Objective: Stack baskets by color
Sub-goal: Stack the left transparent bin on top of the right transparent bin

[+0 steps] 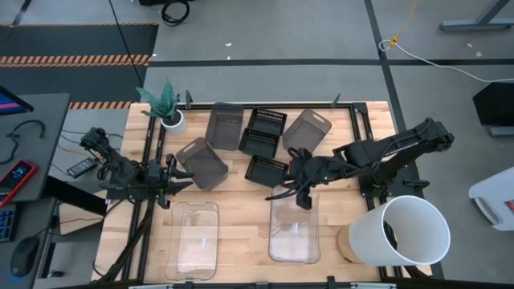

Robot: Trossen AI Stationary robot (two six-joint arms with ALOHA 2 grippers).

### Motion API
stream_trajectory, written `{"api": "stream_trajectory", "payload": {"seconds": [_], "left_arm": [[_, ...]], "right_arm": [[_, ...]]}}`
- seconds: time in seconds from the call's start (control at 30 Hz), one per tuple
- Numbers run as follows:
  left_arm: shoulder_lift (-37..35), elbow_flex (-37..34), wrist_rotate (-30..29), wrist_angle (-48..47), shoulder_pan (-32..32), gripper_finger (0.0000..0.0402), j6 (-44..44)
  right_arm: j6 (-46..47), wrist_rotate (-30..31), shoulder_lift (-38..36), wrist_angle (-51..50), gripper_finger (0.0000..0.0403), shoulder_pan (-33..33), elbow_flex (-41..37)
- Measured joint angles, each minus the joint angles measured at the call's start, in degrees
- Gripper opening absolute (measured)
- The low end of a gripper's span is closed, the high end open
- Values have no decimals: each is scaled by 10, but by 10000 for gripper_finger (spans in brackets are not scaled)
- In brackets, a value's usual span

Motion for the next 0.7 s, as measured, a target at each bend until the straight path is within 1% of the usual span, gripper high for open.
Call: {"api": "stream_trajectory", "payload": {"seconds": [0.1,0.27,0.43,0.7], "left_arm": [[0,0,0,0,0,117,0],[0,0,0,0,0,117,0],[0,0,0,-1,0,117,0],[0,0,0,0,0,117,-2]], "right_arm": [[-35,68,10,14,97,23,-1],[-79,122,5,30,95,54,-1],[-124,150,1,69,95,80,-12],[-148,151,0,162,95,103,-86]]}}
